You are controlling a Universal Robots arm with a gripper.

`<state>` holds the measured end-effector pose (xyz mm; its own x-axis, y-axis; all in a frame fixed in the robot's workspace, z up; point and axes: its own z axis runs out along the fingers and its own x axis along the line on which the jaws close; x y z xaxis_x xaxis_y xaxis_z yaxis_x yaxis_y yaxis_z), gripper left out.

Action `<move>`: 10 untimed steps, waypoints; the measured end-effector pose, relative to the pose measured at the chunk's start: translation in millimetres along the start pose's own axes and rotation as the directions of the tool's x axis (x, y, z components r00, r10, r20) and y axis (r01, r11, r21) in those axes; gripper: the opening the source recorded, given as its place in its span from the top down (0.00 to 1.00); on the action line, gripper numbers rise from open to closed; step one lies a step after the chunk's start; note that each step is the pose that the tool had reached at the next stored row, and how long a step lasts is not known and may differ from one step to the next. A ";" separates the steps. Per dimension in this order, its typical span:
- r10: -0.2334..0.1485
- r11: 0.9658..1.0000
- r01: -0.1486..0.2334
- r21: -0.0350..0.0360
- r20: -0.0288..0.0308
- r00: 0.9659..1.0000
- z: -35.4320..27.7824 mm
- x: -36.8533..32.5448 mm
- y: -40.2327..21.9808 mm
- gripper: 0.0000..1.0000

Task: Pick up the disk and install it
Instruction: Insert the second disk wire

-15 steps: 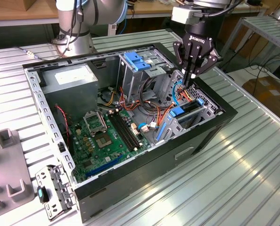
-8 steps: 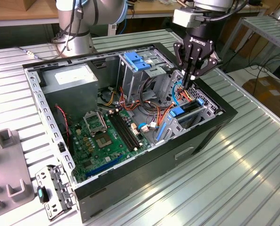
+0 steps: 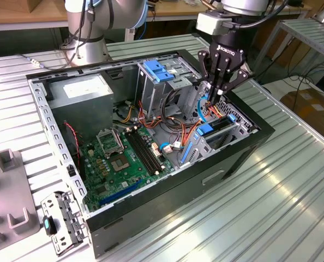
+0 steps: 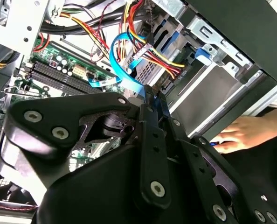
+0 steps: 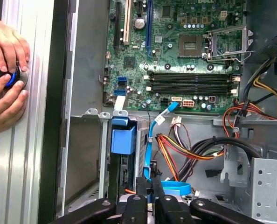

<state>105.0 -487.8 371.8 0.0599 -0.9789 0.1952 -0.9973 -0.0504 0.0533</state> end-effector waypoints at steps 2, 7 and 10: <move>0.000 1.000 0.000 0.002 0.016 1.000 1.3 3.0 0.3 0.84; -0.001 1.000 0.001 0.006 0.044 0.999 7.5 20.1 1.3 0.84; -0.002 1.000 0.001 0.008 0.062 0.998 11.5 31.2 1.9 0.84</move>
<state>104.6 -520.7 366.7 0.0589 -0.9892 0.1344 -0.9975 -0.0532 0.0456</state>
